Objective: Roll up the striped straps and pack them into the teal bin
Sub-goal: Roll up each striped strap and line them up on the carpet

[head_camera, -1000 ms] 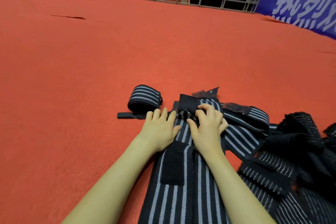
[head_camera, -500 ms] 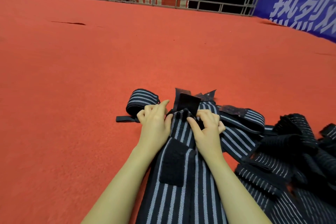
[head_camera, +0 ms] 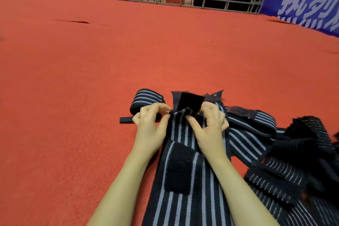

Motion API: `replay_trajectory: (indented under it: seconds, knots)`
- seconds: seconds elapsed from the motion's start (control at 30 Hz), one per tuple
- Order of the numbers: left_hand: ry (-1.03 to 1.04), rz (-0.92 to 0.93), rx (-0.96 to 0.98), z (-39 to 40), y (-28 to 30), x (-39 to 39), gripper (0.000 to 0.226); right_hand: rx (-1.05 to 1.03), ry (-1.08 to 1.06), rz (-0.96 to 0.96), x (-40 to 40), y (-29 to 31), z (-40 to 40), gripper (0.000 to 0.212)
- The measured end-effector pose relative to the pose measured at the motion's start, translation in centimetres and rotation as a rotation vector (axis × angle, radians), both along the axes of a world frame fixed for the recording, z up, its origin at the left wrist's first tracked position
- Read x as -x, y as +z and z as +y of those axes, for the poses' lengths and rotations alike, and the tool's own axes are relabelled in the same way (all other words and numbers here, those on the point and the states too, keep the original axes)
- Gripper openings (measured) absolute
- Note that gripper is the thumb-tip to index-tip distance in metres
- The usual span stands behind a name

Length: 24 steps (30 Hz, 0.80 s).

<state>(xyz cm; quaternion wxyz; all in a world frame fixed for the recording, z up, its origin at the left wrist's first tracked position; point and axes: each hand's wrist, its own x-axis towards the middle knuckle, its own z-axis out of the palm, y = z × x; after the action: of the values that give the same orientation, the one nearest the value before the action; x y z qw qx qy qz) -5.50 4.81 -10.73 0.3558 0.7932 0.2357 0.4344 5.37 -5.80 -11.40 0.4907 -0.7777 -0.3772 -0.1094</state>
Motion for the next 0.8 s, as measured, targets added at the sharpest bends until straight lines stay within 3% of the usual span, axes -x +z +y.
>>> replay_trajectory:
  seconds: [0.07, 0.27, 0.43, 0.67, 0.8]
  knots:
    - [-0.007, -0.023, 0.005, 0.0, 0.0, 0.2, 0.026, 0.037, 0.024, 0.061, 0.0, 0.0, 0.2, 0.007]
    - [0.015, 0.020, -0.071, 0.2, -0.7, -0.1, 0.029, -0.050, 0.074, 0.192, 0.1, 0.4, 0.1, 0.033]
    - [0.062, -0.064, -0.029, 0.0, -0.7, -0.3, 0.031, -0.078, 0.099, 0.108, 0.1, 0.3, -0.3, 0.027]
    - [0.034, -0.071, -0.012, 0.3, -0.1, 0.0, 0.018, -0.126, 0.135, 0.155, 0.4, 1.0, -0.2, 0.040]
    - [-0.049, -0.144, 0.169, 0.1, -0.3, -0.3, 0.028, -0.148, 0.169, 0.191, 0.4, 1.1, -0.6, 0.035]
